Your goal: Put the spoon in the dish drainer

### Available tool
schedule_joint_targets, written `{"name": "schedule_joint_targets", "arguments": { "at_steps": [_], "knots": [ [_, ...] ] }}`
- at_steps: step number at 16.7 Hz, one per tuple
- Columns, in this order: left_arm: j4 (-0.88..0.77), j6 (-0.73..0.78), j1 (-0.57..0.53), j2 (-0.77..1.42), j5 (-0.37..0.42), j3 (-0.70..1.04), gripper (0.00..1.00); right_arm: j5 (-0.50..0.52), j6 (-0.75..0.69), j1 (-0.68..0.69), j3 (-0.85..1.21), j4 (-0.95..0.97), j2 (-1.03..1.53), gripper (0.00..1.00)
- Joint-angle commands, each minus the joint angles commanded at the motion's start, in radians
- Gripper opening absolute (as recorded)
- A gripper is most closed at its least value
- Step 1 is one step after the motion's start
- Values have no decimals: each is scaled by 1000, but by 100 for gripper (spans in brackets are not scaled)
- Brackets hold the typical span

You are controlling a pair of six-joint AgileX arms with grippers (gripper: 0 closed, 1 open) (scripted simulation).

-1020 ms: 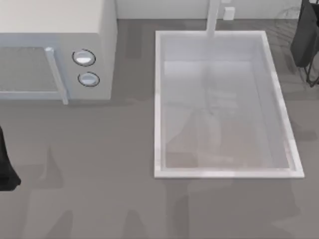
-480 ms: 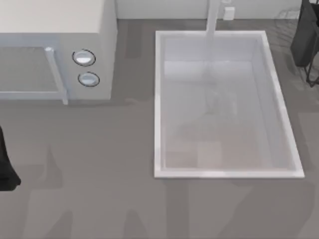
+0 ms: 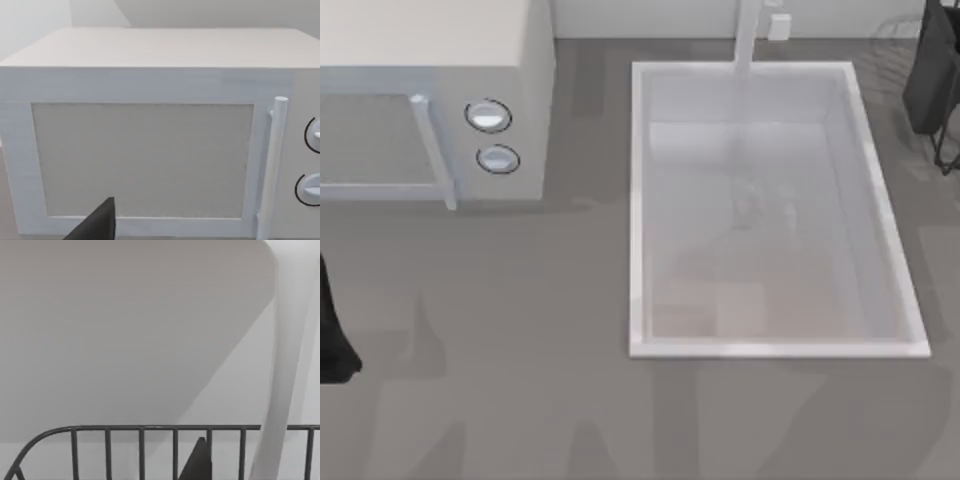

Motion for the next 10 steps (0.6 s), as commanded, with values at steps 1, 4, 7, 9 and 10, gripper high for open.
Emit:
{"name": "schedule_joint_targets", "arguments": {
  "at_steps": [1,4,7,9,10],
  "knots": [
    [0,0,0,0,0,0,100,0,0,0,0,0,0,45],
    [0,0,0,0,0,0,100,0,0,0,0,0,0,68],
    [0,0,0,0,0,0,100,0,0,0,0,0,0,90],
    [0,0,0,0,0,0,100,0,0,0,0,0,0,100],
    [0,0,0,0,0,0,100,0,0,0,0,0,0,100]
  ]
}}
